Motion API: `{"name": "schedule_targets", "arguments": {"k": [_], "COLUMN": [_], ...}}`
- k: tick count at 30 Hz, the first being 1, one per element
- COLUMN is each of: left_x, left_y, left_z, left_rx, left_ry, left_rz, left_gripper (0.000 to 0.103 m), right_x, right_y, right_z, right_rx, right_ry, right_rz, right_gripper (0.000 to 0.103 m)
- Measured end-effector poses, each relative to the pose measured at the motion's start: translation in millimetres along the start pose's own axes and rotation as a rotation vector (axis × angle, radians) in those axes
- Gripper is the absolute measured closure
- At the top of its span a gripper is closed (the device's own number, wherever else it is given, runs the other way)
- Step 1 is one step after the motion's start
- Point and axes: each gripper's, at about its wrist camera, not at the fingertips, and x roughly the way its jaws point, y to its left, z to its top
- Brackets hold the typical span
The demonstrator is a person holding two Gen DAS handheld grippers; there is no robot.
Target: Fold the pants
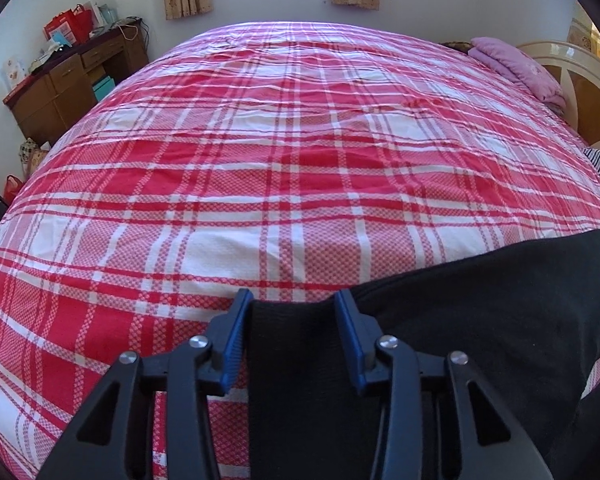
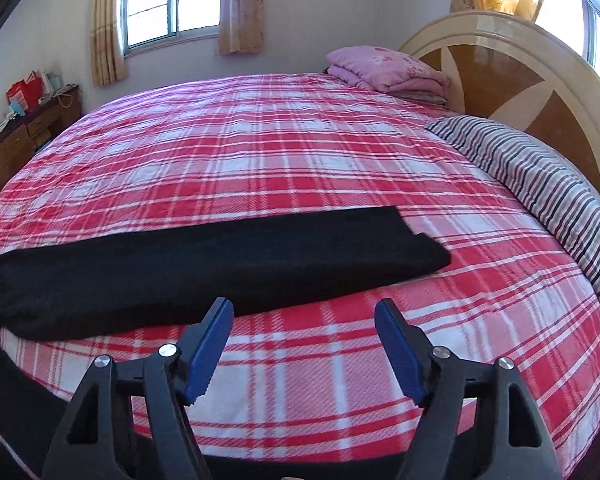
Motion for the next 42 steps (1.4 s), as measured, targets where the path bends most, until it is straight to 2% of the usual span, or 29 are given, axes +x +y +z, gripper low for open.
{"name": "schedule_targets", "arguments": {"k": [2,4,5,9,14,21,27,29,30,31,34,37,42], "left_x": [-1.3,-3.0,-1.7,1.8,2.6,4.2,6.2,6.4,6.4,6.2,5.5,2.2,-21.0], "left_y": [3.6,10.2,12.9,13.1,9.0,7.8,8.4,8.9,8.6,7.8,4.2,0.6,8.6], "left_z": [1.0,0.0,0.1,-0.4,-1.7,-2.3,-2.9,-2.5,-2.0,-1.6,-1.7,0.7,0.0], "left_rx": [-0.009,-0.028,-0.047,-0.05,-0.035,-0.02,-0.02,-0.02,-0.019,-0.013,0.002,0.02,-0.017], "left_ry": [0.001,-0.011,-0.011,-0.02,-0.025,-0.022,-0.022,-0.022,-0.022,-0.023,-0.026,-0.038,-0.116], "left_rz": [-0.029,-0.102,-0.127,-0.134,-0.118,-0.11,-0.108,-0.111,-0.11,-0.106,-0.088,-0.074,-0.108], "left_gripper": [0.074,0.084,0.085,0.085,0.086,0.086,0.086,0.086,0.086,0.086,0.087,0.089,0.09], "right_x": [3.2,8.3,11.2,27.0,65.8,133.4,176.3,186.1,189.4,188.8,184.2,170.1,116.7], "right_y": [-13.7,-32.7,-43.1,-79.2,-107.0,-111.1,-107.5,-108.1,-107.3,-104.8,-100.1,-96.0,-92.0], "right_z": [7.6,17.6,23.1,42.4,66.5,90.2,91.3,88.7,87.0,86.5,86.9,90.2,96.8], "right_rx": [0.024,0.064,0.086,0.163,0.199,0.188,0.179,0.19,0.189,0.173,0.153,0.13,0.122], "right_ry": [0.003,0.012,0.013,0.018,0.067,0.153,0.237,0.263,0.271,0.261,0.257,0.223,0.094], "right_rz": [-0.019,-0.045,-0.058,-0.097,-0.11,-0.043,-0.001,0.026,0.042,0.044,0.059,0.054,0.09], "right_gripper": [0.032,0.034,0.035,0.037,0.044,0.048,0.048,0.059,0.069,0.081,0.092,0.093,0.094]}}
